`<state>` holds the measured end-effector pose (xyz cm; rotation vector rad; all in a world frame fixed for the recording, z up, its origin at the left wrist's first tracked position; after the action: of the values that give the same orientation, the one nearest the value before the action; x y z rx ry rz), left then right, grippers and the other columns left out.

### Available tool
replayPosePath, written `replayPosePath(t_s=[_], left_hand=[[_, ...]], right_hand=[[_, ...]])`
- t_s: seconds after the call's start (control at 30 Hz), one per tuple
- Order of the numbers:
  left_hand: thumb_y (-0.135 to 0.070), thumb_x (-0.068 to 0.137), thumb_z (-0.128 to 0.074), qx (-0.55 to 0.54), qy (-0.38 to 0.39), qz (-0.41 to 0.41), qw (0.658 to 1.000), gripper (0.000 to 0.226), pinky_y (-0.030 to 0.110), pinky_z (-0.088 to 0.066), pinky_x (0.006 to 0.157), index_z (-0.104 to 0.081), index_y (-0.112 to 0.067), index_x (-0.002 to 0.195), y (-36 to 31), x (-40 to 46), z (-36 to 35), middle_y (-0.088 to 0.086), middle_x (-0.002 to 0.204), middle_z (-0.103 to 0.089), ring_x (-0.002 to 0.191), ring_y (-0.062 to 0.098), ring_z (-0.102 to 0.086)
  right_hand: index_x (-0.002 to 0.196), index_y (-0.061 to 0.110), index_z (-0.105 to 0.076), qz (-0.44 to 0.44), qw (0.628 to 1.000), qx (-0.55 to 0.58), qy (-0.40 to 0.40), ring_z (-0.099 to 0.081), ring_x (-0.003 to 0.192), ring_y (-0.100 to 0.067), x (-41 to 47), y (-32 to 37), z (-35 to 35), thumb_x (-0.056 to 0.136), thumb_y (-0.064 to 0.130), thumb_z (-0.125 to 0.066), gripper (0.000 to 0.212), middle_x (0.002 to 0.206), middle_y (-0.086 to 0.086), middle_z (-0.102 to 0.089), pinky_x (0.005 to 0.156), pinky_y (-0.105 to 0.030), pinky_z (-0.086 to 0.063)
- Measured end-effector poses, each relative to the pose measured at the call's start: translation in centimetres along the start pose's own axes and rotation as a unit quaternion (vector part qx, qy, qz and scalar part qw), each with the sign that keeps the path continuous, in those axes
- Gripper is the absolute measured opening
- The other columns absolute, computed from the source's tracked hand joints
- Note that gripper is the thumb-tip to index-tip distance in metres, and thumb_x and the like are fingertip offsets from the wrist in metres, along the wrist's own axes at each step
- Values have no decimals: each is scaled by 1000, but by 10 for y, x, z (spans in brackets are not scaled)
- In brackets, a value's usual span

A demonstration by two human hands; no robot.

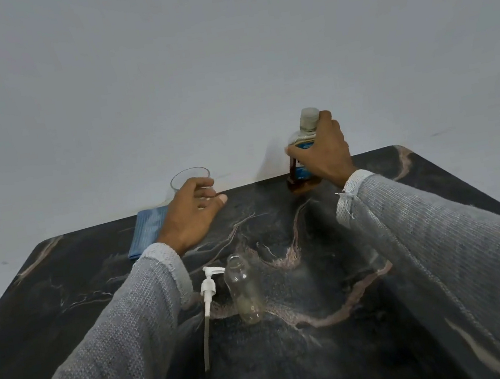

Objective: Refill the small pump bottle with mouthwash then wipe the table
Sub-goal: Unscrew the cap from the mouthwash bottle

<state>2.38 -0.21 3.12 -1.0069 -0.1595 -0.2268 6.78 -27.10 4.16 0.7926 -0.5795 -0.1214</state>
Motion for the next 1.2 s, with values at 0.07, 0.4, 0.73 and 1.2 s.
replayPosePath(t_s=[0.07,0.4,0.73,1.2], left_hand=[[-22,89,-68,-13,-18,16,1000,35,12,-45,75,-55,-16,120,2,-17,9,-3,106,-62,96,10,-62],[-9,91,-63,-80,-98,40,991,26,12,-50,71,-57,-14,116,-8,-142,27,0,102,-65,93,10,-64],[-24,79,-76,-128,-16,16,992,54,14,-49,80,-49,-33,125,-41,-241,-54,-14,114,-60,102,-4,-58],[-15,82,-74,-131,39,-1,991,43,39,-53,95,-57,-17,122,-43,-204,-117,-2,116,-68,109,11,-63]], right_hand=[[129,15,-37,5,1000,9,7,-54,103,-22,-17,7,16,75,40,-76,71,119,-7,-49,88,-36,-51],[121,17,-42,34,997,39,49,-58,96,-18,-143,36,93,73,45,-78,67,112,-3,-54,82,-32,-53],[127,20,-41,62,995,34,70,-53,108,-14,-239,50,107,70,51,-78,75,120,0,-52,89,-31,-50],[134,21,-36,98,994,4,55,-52,111,-14,-262,55,104,71,61,-71,82,126,-1,-49,90,-34,-51]])
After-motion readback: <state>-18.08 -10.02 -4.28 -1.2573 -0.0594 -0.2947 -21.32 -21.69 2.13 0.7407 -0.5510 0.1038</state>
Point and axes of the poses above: each hand's wrist, its own x-axis towards the middle knuckle, its own z-axis out of the back of the hand, y = z × x, the point moved 3 cm from there along x, towards the middle knuckle
